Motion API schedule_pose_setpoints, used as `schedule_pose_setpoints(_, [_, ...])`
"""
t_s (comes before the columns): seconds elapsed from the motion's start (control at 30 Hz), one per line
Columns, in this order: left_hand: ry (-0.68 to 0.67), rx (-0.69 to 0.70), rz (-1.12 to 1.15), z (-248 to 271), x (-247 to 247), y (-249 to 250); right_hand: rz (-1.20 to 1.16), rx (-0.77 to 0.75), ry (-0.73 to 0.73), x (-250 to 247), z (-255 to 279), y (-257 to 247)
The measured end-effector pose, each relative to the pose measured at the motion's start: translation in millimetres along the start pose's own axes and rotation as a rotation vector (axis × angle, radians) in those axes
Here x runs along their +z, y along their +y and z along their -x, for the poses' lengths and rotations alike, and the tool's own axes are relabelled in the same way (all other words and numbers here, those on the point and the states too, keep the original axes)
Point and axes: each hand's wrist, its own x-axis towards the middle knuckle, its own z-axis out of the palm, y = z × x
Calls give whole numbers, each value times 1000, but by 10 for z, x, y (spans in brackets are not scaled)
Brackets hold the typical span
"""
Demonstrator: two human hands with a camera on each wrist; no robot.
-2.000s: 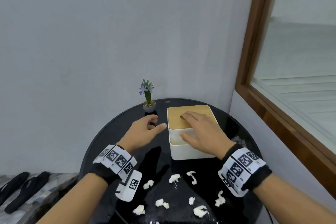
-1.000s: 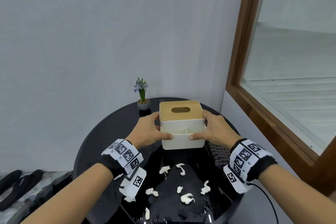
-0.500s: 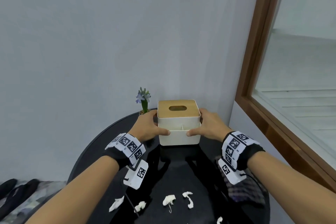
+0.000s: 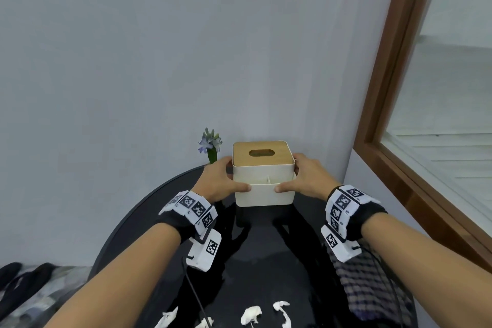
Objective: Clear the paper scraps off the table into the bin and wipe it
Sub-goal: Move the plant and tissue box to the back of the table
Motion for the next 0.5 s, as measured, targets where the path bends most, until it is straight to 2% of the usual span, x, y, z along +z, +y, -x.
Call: schedule_pose_setpoints(0.5, [-5,7,12,-148,-10,-50,-32,3,-14,40,-179,26])
